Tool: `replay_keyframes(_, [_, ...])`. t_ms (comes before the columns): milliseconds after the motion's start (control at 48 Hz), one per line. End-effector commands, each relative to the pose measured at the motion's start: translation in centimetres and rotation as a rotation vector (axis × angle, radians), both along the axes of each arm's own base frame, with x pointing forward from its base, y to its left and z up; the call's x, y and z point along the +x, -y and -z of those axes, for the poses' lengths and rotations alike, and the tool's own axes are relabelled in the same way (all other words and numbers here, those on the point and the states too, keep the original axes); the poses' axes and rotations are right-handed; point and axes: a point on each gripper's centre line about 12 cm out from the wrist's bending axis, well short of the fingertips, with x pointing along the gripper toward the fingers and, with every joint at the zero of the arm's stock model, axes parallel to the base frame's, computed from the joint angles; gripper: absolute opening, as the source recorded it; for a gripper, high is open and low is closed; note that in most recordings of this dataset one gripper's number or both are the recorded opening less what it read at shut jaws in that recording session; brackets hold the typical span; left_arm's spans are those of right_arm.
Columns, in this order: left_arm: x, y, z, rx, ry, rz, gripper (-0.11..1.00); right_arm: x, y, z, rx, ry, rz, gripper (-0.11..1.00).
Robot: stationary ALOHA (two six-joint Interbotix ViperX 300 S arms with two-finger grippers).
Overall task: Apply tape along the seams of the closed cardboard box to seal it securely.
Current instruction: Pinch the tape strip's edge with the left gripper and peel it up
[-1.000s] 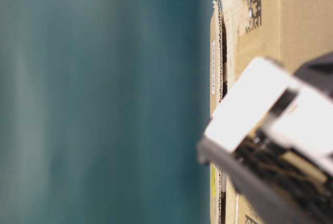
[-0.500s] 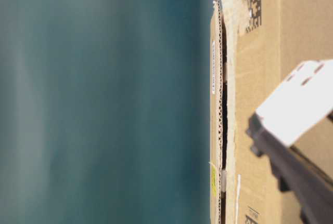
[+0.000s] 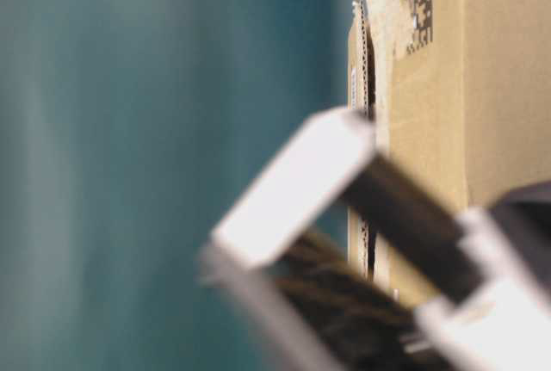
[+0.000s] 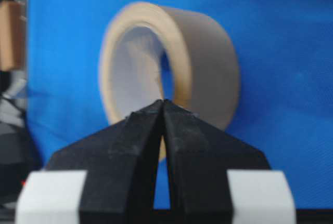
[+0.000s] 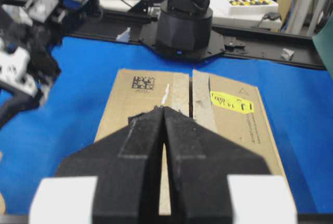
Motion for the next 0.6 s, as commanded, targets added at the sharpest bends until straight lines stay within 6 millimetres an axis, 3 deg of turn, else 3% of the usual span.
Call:
replay_keyframes(0, [0.2,0.0,-3.6,-0.005,0.074,0.014,0.00,0.2,-0.1,-0.2,0.001,-0.003,-0.005,0.01])
replay_keyframes(208, [0.4,-1.3,-4.7,0.094,0.129,0.044,0.00,0.2,-0.1,0.3,0.001,-0.032,-0.005,0.01])
replay_keyframes(583, [-1.2,-6.9,-9.7,0.124,0.224,-0.041,0.00,0.3,-0.1,0.2,0.002,-0.032,-0.003,0.01])
